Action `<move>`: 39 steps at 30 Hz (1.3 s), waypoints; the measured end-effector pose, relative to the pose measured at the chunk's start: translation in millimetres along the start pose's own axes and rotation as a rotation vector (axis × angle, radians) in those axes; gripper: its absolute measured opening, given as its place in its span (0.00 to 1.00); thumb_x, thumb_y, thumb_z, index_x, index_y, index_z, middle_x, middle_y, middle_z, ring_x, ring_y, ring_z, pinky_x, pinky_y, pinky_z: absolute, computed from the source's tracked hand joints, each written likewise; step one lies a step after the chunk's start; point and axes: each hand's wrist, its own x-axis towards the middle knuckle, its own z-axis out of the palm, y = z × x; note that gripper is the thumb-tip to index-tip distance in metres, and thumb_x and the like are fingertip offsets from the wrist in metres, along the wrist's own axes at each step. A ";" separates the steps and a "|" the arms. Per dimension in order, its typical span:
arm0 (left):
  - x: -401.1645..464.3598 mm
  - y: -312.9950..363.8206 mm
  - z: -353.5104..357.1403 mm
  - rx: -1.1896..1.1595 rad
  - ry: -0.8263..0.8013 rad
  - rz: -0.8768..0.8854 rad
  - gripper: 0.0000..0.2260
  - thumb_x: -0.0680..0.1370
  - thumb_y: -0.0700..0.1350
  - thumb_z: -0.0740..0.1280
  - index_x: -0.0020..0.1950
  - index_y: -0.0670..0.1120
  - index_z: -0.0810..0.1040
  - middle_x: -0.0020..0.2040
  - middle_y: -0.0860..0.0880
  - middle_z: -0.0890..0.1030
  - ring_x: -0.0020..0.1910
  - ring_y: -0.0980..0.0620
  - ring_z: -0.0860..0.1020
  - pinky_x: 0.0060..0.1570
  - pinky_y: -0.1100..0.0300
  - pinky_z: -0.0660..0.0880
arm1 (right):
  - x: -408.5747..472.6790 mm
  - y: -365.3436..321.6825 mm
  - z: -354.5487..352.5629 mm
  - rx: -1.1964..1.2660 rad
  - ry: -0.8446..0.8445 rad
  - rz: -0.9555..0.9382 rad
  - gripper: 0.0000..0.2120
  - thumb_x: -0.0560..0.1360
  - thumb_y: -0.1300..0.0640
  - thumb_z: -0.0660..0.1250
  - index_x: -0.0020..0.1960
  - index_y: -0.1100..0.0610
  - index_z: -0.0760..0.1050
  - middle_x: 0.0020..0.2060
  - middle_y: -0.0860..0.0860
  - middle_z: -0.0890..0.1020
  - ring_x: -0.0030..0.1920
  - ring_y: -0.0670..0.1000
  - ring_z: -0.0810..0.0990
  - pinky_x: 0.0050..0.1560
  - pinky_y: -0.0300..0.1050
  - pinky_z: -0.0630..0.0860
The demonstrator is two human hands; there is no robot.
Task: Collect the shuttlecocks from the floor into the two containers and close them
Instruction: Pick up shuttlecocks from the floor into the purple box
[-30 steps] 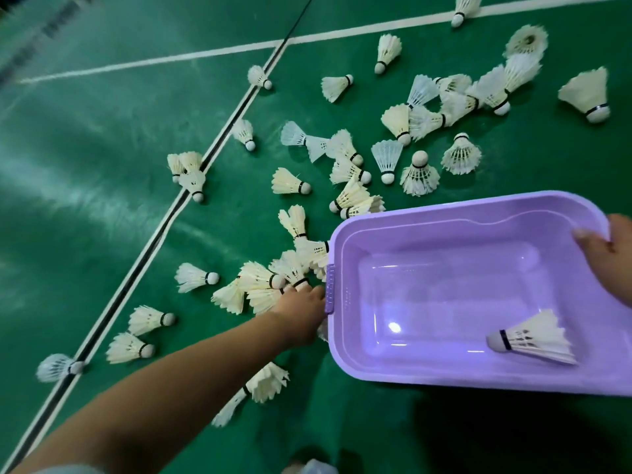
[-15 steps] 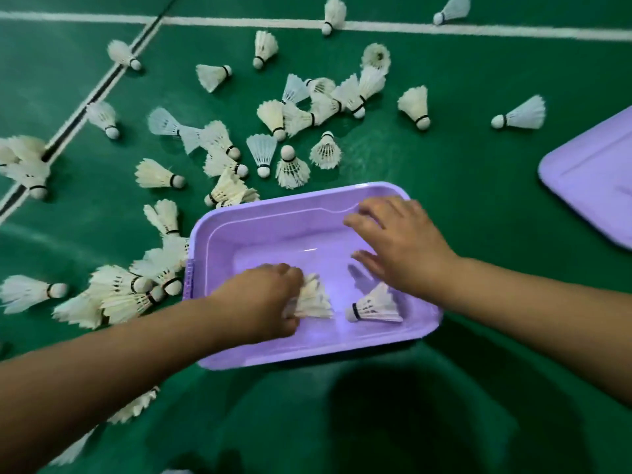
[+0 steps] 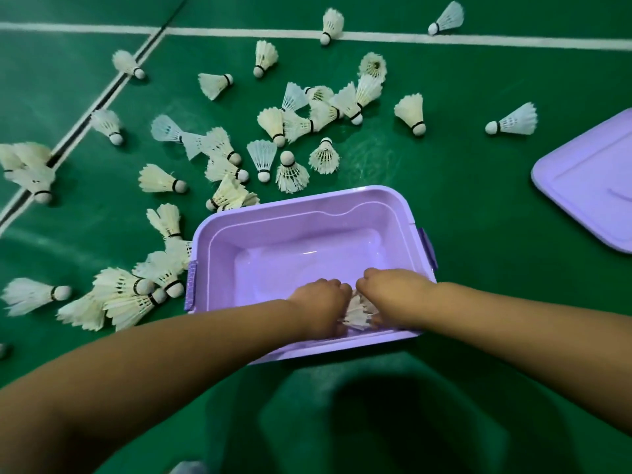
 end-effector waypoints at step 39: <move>-80.5 -203.2 -35.3 0.265 0.024 -0.697 0.28 0.68 0.61 0.70 0.62 0.49 0.70 0.55 0.45 0.77 0.57 0.43 0.75 0.47 0.54 0.73 | 12.8 4.9 11.3 0.030 -0.001 0.009 0.25 0.70 0.45 0.68 0.62 0.53 0.68 0.55 0.54 0.71 0.54 0.57 0.74 0.50 0.48 0.72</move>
